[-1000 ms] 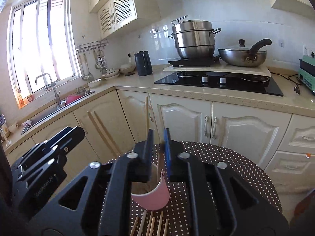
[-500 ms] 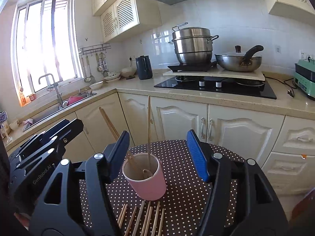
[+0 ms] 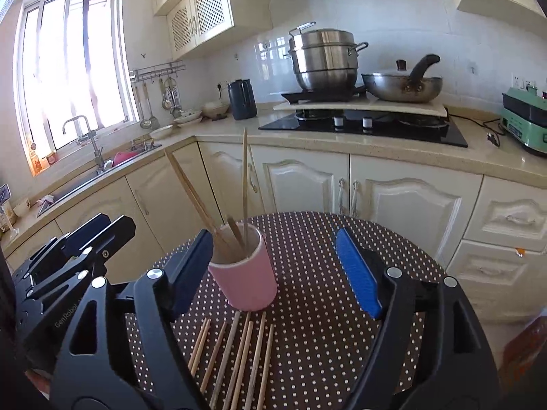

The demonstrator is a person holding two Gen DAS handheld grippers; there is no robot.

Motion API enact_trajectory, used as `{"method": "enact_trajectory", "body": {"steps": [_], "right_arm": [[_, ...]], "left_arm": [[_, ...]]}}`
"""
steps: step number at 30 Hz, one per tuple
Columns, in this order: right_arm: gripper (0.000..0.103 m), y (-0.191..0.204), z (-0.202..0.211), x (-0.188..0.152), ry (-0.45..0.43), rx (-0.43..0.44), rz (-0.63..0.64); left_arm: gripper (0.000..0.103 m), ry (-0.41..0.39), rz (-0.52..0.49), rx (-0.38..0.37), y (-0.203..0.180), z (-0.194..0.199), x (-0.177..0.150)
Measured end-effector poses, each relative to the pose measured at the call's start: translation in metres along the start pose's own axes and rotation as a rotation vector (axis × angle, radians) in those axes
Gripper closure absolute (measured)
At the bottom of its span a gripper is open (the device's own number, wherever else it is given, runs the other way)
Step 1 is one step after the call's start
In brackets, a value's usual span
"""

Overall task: Organize utensils
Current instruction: 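Move both open tools back over the row of chopsticks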

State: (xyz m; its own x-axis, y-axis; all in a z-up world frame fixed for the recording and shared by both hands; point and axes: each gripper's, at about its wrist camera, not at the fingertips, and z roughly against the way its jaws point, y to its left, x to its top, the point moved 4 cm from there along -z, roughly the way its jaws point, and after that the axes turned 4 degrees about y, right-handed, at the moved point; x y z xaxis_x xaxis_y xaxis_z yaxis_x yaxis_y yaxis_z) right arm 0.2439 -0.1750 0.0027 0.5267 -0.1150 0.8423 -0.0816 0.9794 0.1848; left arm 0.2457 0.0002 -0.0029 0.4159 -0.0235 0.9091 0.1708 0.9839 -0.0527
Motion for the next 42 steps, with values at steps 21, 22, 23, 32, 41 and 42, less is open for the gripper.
{"method": "enact_trajectory", "body": {"steps": [21, 22, 23, 32, 41, 42], "right_arm": [[0.026, -0.025, -0.050, -0.103, 0.289, -0.084, -0.052], [0.026, -0.025, -0.052, -0.108, 0.301, -0.086, -0.050], [0.026, -0.023, -0.054, -0.113, 0.313, -0.087, -0.047], [0.026, -0.013, -0.069, -0.135, 0.373, -0.101, -0.002], [0.026, -0.007, -0.084, -0.145, 0.418, -0.141, 0.040], [0.026, -0.006, -0.086, -0.145, 0.422, -0.154, 0.046]], "left_arm": [[0.056, 0.292, 0.071, 0.056, 0.037, -0.029, -0.108], [0.056, 0.298, 0.068, 0.062, 0.037, -0.028, -0.110], [0.056, 0.307, 0.067, 0.068, 0.039, -0.029, -0.113], [0.056, 0.362, 0.084, 0.072, 0.050, -0.032, -0.130], [0.056, 0.397, 0.099, 0.064, 0.053, -0.034, -0.140], [0.056, 0.400, 0.103, 0.061, 0.053, -0.034, -0.140]]}}
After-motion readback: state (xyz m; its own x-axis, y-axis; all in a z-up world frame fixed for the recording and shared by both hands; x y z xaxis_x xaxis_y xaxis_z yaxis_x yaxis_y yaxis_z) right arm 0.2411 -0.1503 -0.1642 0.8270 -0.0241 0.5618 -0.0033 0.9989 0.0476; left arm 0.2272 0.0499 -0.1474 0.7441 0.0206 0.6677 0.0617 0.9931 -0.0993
